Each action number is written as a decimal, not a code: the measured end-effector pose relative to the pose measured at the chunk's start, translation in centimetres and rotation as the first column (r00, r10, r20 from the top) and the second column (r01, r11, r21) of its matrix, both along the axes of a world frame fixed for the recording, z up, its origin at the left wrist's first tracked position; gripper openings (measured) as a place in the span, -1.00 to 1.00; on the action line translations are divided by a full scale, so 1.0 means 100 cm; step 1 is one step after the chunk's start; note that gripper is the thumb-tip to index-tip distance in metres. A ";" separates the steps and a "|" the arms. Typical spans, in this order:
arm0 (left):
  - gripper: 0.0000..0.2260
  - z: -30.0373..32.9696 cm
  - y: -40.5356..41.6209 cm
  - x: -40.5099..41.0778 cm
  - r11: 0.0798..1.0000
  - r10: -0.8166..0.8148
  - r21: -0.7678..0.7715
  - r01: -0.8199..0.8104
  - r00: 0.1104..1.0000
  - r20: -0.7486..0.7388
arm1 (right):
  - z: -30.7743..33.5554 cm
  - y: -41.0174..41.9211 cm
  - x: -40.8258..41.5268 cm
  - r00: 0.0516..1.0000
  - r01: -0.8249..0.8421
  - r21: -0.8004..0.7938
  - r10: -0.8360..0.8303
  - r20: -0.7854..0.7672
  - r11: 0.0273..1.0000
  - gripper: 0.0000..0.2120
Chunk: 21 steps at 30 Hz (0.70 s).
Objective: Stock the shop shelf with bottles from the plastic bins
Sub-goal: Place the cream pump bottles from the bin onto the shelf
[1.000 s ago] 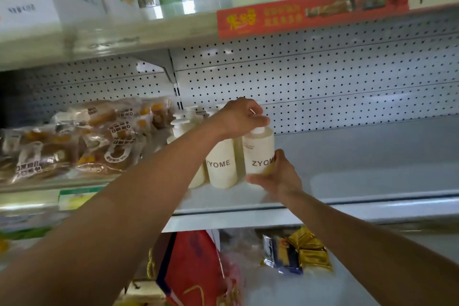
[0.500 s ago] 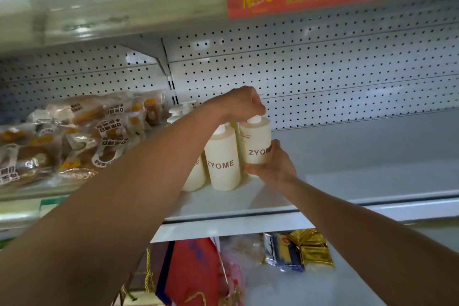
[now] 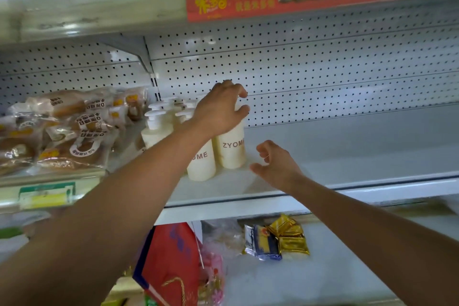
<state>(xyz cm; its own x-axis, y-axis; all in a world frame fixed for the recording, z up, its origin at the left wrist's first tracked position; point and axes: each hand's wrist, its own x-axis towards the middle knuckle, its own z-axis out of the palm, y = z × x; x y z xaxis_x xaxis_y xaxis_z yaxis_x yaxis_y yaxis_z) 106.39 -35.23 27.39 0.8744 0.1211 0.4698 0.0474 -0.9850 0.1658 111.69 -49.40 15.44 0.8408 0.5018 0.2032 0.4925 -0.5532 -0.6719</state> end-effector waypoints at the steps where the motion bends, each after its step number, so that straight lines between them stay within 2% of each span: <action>1: -0.71 -0.007 -0.011 -0.006 1.000 -0.018 -0.002 0.018 0.999 0.041 | 0.000 -0.015 -0.002 0.999 -0.009 -0.017 0.009 0.041 1.000 -0.57; 5: -0.81 -0.039 -0.060 -0.026 0.995 -0.041 -0.094 0.043 0.999 0.031 | 0.001 -0.077 -0.009 0.989 0.007 -0.046 0.000 0.150 0.999 -0.75; 12: -0.85 -0.103 -0.149 -0.039 0.959 -0.042 -0.283 0.010 0.994 -0.106 | -0.014 -0.195 -0.014 0.981 0.063 -0.106 -0.042 0.188 0.992 -0.86; 15: -0.90 -0.142 -0.185 -0.044 0.916 -0.052 -0.402 -0.018 0.985 -0.163 | -0.034 -0.239 -0.015 0.987 0.099 -0.145 -0.079 0.137 0.984 -0.89; 21: -0.98 -0.247 -0.259 -0.056 0.810 -0.138 -0.578 -0.098 0.926 -0.351 | -0.116 -0.303 -0.014 0.987 0.023 -0.300 -0.069 -0.143 0.954 -0.84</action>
<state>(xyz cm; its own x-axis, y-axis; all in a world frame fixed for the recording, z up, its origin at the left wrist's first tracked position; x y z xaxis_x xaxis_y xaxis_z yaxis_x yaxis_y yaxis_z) 100.75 -61.12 2.71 0.9690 0.2452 -0.0309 0.2012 -0.7101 0.6748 110.26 -79.70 3.87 0.8734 0.4805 -0.0794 0.3682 -0.7582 -0.5380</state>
